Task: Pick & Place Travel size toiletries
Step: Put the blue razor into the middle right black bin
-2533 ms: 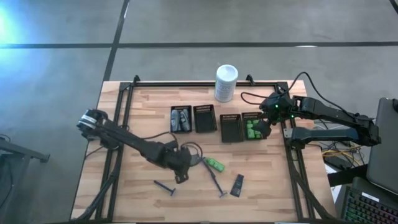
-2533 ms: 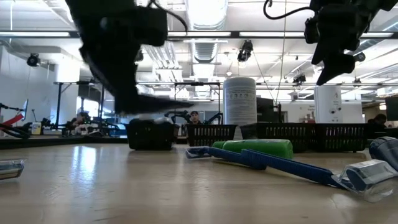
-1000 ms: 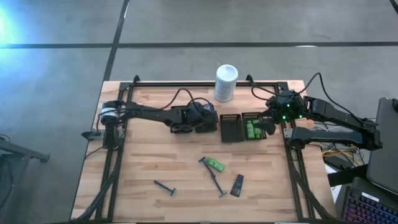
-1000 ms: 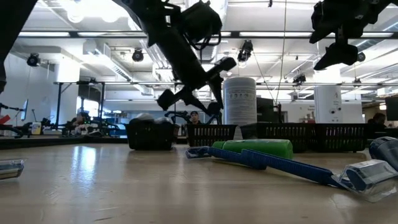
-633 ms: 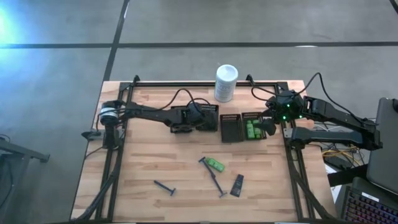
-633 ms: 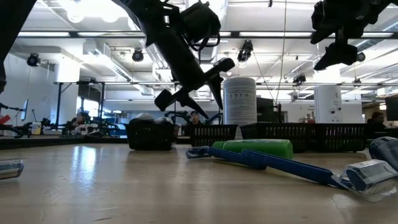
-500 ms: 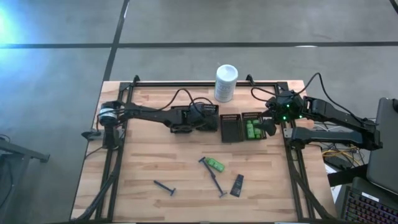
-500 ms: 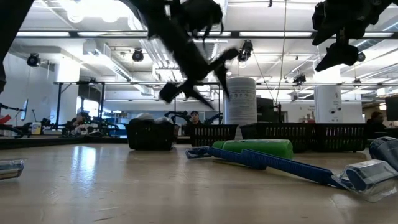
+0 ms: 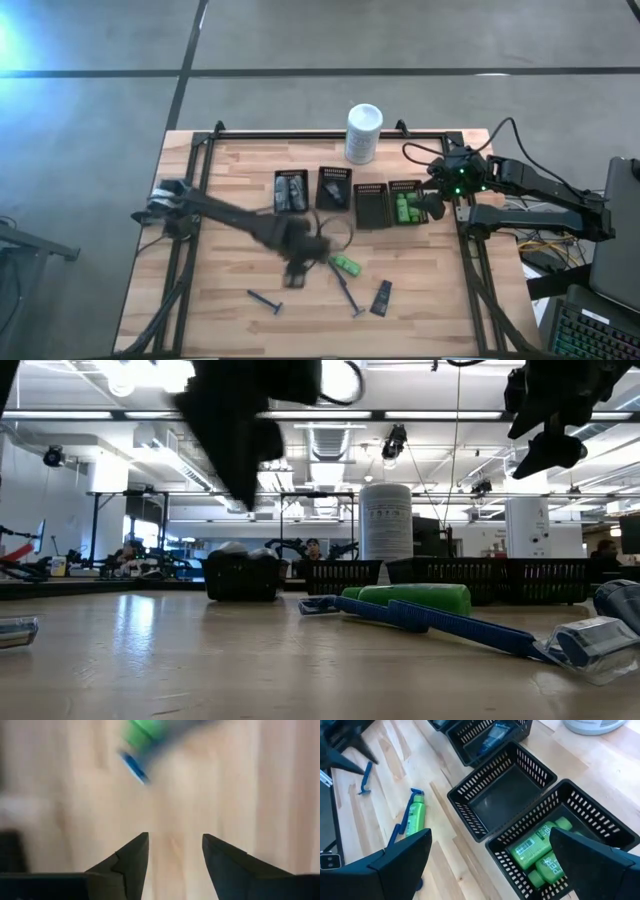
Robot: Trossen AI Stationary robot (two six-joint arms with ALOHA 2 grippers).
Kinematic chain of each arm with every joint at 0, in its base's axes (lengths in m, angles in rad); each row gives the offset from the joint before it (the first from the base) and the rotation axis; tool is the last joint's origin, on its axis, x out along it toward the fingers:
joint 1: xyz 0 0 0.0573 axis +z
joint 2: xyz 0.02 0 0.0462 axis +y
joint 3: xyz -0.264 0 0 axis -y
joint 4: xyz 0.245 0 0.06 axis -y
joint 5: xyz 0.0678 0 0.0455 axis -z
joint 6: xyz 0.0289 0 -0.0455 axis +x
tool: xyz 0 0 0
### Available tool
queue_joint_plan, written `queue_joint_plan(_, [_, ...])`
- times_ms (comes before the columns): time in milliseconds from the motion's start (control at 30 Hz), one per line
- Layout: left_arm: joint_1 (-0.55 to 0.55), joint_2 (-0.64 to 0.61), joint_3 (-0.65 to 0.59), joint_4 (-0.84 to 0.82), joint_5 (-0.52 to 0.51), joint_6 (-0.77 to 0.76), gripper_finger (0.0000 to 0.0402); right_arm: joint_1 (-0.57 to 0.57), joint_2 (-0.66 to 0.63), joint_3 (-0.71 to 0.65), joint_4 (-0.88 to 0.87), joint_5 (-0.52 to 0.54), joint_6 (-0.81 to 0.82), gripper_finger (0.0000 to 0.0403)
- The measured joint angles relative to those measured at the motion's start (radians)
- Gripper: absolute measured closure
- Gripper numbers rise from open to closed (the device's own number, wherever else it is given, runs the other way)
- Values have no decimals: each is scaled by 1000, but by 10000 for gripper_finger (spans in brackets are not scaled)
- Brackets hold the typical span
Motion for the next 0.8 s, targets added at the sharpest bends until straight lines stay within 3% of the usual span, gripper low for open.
queue_joint_plan(133, [-145, 0, -33, 9, 54, 65, 211, 0, 0, -4, -14, 0, 0, 3])
queue_joint_plan(267, [-274, 1, -81, 115, 2, 107, 211, 0, 0, -12, -16, 0, 0, 3])
queue_joint_plan(367, [-334, 15, -121, 120, -23, 31, 211, 0, 0, -22, -15, -1, 1, 3])
queue_joint_plan(800, [-395, 11, -236, 88, -65, -243, 211, 0, 0, -96, -14, -1, 30, 3])
